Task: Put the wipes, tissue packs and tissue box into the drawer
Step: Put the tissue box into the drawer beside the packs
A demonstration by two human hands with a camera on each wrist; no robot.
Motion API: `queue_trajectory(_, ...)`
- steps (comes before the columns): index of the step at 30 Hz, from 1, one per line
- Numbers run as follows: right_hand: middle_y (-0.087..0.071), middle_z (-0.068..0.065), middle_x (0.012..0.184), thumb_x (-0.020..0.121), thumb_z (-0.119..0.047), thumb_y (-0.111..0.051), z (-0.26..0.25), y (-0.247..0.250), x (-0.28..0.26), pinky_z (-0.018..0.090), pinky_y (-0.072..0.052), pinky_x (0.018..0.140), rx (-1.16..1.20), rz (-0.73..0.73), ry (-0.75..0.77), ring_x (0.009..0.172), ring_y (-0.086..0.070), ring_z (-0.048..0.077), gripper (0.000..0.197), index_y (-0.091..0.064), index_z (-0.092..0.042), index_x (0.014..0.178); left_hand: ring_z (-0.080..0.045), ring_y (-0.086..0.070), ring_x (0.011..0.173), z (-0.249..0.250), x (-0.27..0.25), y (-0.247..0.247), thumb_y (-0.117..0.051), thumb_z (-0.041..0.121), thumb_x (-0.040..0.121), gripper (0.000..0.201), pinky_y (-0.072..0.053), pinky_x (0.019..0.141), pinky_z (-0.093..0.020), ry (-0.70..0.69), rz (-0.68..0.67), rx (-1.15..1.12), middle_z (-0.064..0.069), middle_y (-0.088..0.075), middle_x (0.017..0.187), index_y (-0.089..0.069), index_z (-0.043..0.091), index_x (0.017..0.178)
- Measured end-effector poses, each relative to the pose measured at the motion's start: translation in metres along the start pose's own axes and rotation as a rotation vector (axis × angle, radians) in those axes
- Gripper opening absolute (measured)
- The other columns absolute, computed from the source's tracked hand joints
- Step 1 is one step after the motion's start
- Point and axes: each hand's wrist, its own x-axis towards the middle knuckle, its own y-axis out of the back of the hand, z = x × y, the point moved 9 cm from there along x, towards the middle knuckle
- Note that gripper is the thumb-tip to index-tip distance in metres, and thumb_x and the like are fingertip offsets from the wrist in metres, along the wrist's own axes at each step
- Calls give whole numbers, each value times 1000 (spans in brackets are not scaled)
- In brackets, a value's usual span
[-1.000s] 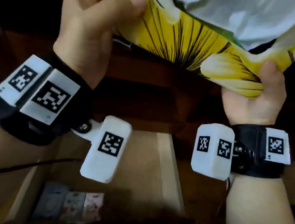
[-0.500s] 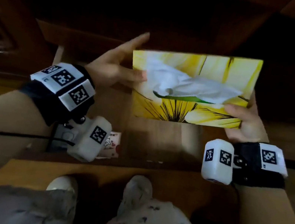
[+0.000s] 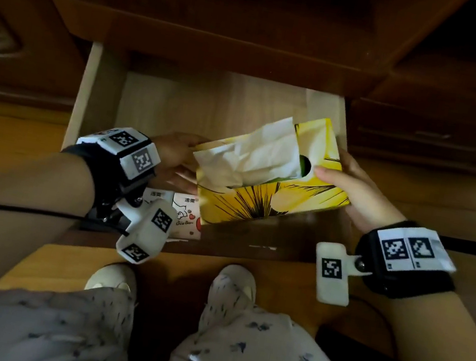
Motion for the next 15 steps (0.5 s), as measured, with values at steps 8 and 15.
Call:
queue_trajectory(8, -63, 8, 113, 80, -20, -65, 30, 4, 1, 37, -47, 91, -252, 48, -268, 93, -61, 23, 47, -50, -8, 123, -23, -56, 72, -19, 10, -6, -32, -13, 86, 44, -57, 50, -32, 100, 15, 101, -12, -59, 86, -53, 15, 113)
queue_trajectory(15, -40, 14, 141, 84, -8, -60, 44, 3, -4, 39, -37, 101, -626, -61, -369, 131, -39, 33, 68, -23, -5, 141, -22, -60, 75, -17, 7, -12, -42, -11, 85, 55, -56, 49, -31, 130, 22, 131, -11, -60, 94, -48, 15, 133)
